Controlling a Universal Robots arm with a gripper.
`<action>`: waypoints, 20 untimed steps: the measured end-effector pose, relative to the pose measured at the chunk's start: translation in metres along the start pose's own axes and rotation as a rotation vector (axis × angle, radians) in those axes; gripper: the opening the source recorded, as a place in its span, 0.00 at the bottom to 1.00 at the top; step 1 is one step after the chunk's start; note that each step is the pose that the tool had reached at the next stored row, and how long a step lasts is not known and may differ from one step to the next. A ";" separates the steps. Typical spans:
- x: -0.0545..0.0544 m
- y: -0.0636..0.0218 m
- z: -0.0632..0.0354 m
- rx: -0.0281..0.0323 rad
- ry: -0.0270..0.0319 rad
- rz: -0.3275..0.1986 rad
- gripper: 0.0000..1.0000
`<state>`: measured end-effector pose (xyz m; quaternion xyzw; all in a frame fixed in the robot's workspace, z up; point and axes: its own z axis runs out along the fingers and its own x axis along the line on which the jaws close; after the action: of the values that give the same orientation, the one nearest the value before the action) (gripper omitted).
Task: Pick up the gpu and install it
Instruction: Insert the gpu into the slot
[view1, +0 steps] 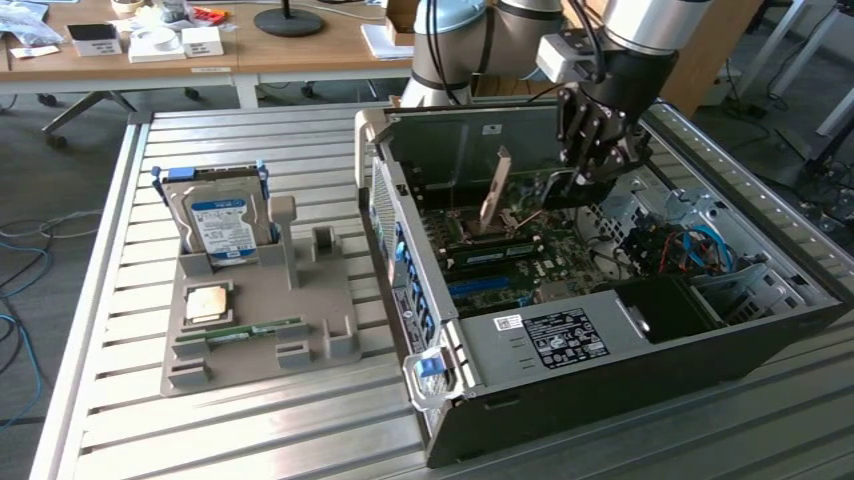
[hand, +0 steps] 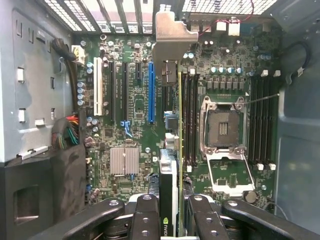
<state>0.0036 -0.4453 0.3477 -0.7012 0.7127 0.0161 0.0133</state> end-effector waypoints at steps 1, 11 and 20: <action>0.000 0.0006 0.0006 0.0001 -0.0003 0.003 0.27; 0.001 0.0056 0.0060 0.0007 -0.0003 0.015 0.27; 0.001 0.0076 0.0147 0.0007 -0.0001 0.017 0.27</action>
<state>-0.0041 -0.4457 0.3331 -0.6951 0.7186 0.0160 0.0134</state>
